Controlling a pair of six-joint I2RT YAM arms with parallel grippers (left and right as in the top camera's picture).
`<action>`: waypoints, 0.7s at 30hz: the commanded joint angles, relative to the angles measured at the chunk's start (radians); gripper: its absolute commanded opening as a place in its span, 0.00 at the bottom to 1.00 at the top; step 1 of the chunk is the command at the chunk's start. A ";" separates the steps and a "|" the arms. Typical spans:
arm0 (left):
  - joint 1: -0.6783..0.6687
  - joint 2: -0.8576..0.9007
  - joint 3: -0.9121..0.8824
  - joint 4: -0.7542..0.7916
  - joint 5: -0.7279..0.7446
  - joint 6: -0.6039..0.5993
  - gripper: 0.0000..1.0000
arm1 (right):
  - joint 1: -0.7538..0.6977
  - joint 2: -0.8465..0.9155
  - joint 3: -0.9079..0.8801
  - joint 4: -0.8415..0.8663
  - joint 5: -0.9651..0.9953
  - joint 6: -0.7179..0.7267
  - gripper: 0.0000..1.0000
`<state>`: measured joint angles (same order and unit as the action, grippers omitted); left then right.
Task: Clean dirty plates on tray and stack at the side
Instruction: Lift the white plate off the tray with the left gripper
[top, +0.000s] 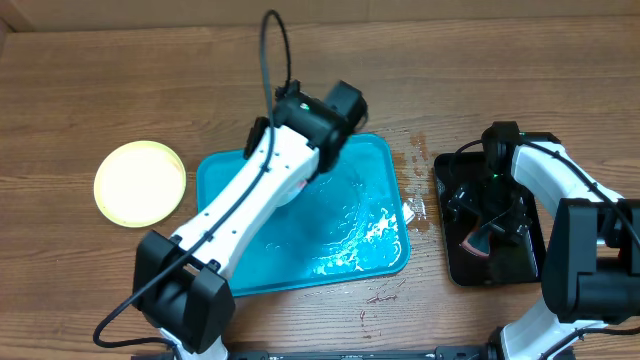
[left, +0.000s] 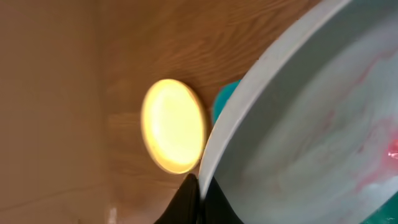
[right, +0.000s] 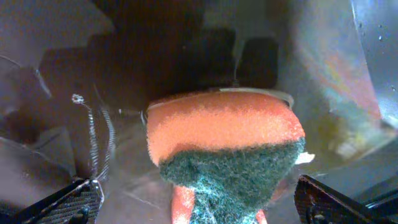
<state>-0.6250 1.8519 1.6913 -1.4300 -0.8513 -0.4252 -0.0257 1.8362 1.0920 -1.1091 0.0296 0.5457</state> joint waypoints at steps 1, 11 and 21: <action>-0.059 0.010 0.027 -0.050 -0.210 -0.138 0.04 | -0.001 -0.009 -0.006 0.008 0.001 0.003 1.00; -0.205 0.010 0.027 -0.151 -0.536 -0.180 0.04 | -0.001 -0.009 -0.006 0.008 0.002 0.004 1.00; -0.268 0.010 0.027 -0.171 -0.701 -0.157 0.04 | -0.001 -0.009 -0.006 0.009 0.002 0.004 1.00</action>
<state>-0.8841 1.8519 1.6913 -1.6001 -1.4578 -0.5705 -0.0257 1.8359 1.0920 -1.1095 0.0292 0.5457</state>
